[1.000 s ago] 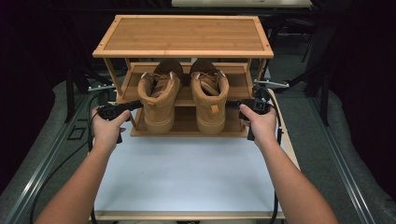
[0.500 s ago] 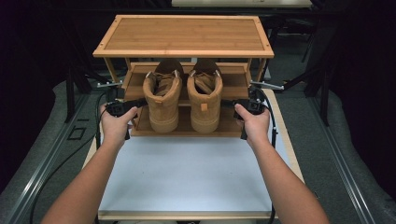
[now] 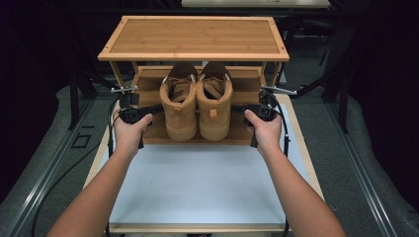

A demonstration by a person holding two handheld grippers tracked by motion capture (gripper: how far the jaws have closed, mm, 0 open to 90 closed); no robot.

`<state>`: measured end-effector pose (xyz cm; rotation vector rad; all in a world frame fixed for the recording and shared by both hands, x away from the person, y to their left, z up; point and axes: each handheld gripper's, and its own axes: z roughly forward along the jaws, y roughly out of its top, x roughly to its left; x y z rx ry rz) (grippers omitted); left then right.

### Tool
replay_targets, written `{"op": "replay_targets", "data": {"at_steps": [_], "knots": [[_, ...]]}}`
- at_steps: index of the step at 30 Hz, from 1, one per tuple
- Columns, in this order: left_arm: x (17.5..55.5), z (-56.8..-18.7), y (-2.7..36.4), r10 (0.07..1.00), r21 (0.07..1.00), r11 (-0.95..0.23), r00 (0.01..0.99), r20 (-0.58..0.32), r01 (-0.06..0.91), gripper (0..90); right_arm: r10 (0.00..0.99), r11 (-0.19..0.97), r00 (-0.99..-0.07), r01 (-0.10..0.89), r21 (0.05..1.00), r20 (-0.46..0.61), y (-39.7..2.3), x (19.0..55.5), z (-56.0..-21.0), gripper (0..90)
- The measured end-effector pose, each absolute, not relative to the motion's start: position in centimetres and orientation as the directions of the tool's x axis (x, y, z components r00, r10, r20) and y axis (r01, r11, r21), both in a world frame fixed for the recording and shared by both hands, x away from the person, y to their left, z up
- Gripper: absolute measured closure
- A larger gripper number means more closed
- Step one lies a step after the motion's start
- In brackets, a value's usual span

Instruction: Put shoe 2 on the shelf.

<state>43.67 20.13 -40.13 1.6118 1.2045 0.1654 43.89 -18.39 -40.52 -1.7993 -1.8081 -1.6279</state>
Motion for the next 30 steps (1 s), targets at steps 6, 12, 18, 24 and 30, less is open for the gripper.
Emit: {"op": "replay_targets", "data": {"at_steps": [6, 12, 18, 24, 30], "knots": [[43.7, -40.2, 20.3, 0.750, 0.788, 0.074, 0.487, -0.448, 0.611, 90.0, 0.626, -0.293, -0.300, 0.765, 0.574, 0.720, -18.6, 43.9, -40.8, 90.0], [42.2, -40.7, 20.5, 0.751, 0.775, 0.027, 0.500, -0.433, 0.631, 90.0, 0.643, -0.229, -0.327, 0.781, 0.582, 0.692, -18.7, 42.4, -40.6, 90.0], [39.8, -42.0, 21.0, 0.740, 0.756, -0.025, 0.521, -0.426, 0.654, 90.0, 0.664, -0.144, -0.348, 0.809, 0.570, 0.661, -18.8, 40.2, -41.7, 90.0], [38.3, -42.7, 20.5, 0.719, 0.746, -0.066, 0.550, -0.424, 0.662, 90.0, 0.644, -0.117, -0.369, 0.818, 0.564, 0.670, -18.4, 38.8, -42.9, 90.0], [38.3, -42.4, 20.2, 0.720, 0.741, -0.067, 0.547, -0.428, 0.668, 90.0, 0.657, -0.114, -0.362, 0.819, 0.562, 0.661, -18.2, 38.6, -42.7, 90.0]]}}
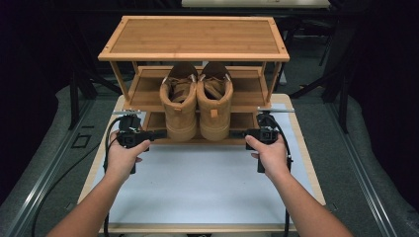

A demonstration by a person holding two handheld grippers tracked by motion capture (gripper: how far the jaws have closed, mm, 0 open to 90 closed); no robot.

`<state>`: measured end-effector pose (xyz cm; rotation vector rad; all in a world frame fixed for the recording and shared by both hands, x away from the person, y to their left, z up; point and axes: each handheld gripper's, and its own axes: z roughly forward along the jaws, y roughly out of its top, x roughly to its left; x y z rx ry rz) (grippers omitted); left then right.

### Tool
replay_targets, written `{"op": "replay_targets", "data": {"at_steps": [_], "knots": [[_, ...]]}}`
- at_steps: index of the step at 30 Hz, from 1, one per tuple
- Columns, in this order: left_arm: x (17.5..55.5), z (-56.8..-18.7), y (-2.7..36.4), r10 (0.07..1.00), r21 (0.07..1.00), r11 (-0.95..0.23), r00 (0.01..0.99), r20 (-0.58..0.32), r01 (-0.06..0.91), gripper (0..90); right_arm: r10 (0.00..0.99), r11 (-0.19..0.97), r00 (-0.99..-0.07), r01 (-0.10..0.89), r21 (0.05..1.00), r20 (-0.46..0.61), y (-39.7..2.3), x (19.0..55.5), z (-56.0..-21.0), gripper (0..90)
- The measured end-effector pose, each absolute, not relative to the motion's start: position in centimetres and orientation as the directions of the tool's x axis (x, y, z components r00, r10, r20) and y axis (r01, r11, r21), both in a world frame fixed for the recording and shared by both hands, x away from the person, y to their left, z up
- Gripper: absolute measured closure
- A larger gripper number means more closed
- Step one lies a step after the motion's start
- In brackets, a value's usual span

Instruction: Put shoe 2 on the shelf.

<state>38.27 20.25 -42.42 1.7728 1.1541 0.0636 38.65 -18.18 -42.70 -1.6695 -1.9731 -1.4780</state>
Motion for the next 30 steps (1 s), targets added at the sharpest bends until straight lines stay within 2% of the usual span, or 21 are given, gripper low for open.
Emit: {"op": "replay_targets", "data": {"at_steps": [10, 16, 24, 30], "knots": [[38.0, -41.6, 20.4, 0.687, 0.737, -0.024, 0.546, -0.479, 0.676, 90.0, 0.617, -0.154, -0.342, 0.831, 0.534, 0.709, -18.3, 38.5, -42.2, 90.0], [37.8, -41.2, 19.9, 0.692, 0.741, -0.045, 0.555, -0.461, 0.671, 90.0, 0.610, -0.166, -0.330, 0.835, 0.524, 0.721, -17.8, 38.2, -42.1, 90.0], [37.8, -39.6, 20.2, 0.676, 0.757, 0.005, 0.555, -0.484, 0.653, 90.0, 0.620, -0.158, -0.373, 0.803, 0.575, 0.691, -17.6, 37.9, -40.4, 90.0], [38.5, -38.9, 20.5, 0.724, 0.760, 0.007, 0.521, -0.452, 0.650, 90.0, 0.637, -0.134, -0.393, 0.791, 0.597, 0.663, -16.6, 38.2, -39.4, 90.0]]}}
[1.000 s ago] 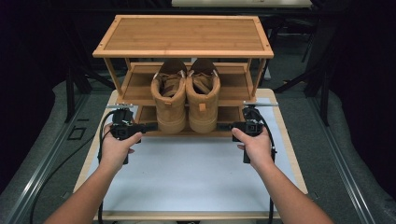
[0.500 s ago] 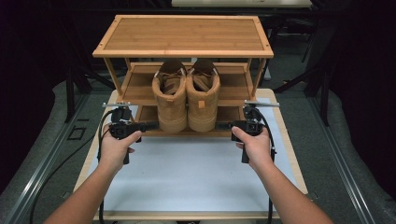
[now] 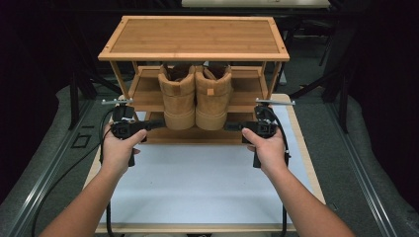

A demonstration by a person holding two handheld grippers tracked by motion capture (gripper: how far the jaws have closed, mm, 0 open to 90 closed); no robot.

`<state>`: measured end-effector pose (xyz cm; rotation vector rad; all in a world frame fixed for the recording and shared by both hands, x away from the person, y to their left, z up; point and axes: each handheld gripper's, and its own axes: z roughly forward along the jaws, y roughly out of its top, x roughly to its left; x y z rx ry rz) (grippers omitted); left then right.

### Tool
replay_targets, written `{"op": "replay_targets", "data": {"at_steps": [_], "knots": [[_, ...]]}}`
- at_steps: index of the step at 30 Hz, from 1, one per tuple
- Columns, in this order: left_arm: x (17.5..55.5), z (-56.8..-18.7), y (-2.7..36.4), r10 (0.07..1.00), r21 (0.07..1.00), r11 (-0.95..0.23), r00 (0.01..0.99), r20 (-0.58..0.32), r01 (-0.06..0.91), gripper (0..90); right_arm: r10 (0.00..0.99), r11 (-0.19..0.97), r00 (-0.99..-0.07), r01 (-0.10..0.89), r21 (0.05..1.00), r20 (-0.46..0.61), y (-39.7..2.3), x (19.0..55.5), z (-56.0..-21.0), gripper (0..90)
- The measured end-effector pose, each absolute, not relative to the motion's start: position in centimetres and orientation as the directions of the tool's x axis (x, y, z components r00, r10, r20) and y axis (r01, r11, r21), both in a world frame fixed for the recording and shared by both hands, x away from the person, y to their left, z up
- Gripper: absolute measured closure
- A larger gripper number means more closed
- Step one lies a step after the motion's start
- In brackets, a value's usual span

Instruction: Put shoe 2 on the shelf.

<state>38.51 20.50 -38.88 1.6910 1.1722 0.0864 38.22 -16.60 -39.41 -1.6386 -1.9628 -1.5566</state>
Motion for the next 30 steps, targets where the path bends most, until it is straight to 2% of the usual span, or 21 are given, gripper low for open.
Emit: {"op": "replay_targets", "data": {"at_steps": [8, 18, 30], "knots": [[40.1, -39.4, 20.5, 0.726, 0.752, 0.044, 0.497, -0.476, 0.657, 90.0, 0.659, -0.134, -0.371, 0.798, 0.587, 0.655, -16.0, 39.5, -39.5, 90.0], [42.3, -39.7, 19.2, 0.740, 0.748, 0.068, 0.469, -0.482, 0.661, 90.0, 0.674, -0.228, -0.294, 0.789, 0.570, 0.677, -16.6, 42.1, -39.8, 90.0], [43.1, -39.9, 19.5, 0.742, 0.745, 0.092, 0.454, -0.494, 0.660, 90.0, 0.668, -0.244, -0.279, 0.793, 0.558, 0.690, -16.2, 43.1, -40.4, 90.0]]}}
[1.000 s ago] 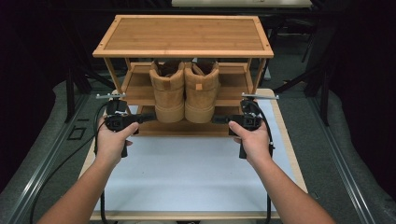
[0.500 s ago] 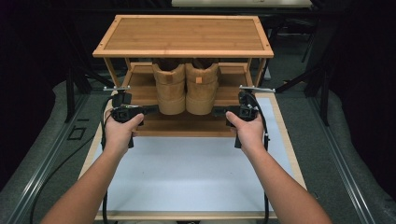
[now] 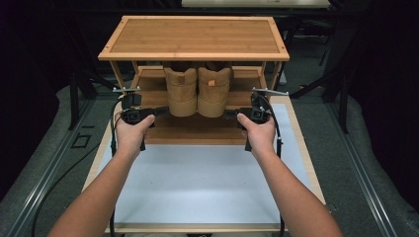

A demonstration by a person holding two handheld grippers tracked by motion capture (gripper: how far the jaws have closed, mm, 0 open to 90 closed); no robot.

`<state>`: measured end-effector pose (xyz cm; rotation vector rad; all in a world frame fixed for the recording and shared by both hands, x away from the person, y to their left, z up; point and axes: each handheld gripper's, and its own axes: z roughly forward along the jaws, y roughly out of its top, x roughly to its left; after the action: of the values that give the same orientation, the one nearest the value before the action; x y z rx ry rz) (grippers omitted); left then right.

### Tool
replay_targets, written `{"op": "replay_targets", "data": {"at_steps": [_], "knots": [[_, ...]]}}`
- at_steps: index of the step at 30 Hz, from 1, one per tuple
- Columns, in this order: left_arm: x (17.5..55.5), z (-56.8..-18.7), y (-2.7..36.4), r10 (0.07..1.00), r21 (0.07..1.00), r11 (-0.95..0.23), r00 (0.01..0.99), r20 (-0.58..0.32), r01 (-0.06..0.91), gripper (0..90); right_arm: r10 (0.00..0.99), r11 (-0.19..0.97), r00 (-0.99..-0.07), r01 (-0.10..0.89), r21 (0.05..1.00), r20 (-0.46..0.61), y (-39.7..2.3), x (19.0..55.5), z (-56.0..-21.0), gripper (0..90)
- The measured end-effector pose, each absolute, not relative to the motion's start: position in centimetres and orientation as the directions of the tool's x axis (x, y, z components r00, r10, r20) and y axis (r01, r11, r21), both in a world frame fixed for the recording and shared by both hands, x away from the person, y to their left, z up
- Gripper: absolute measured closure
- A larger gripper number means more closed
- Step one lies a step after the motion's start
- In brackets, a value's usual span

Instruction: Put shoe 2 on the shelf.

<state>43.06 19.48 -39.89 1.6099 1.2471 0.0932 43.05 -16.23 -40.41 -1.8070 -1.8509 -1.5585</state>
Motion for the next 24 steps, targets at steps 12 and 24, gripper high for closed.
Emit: {"op": "replay_targets", "data": {"at_steps": [12, 24], "knots": [[42.8, -39.8, 19.8, 0.742, 0.749, 0.055, 0.475, -0.473, 0.660, 89.7, 0.674, -0.218, -0.301, 0.791, 0.571, 0.675, -16.4, 43.1, -40.5, 90.0], [41.1, -40.4, 21.3, 0.749, 0.749, 0.016, 0.489, -0.448, 0.662, 86.8, 0.712, -0.147, -0.334, 0.789, 0.596, 0.618, -17.3, 41.5, -40.7, 90.0]]}}
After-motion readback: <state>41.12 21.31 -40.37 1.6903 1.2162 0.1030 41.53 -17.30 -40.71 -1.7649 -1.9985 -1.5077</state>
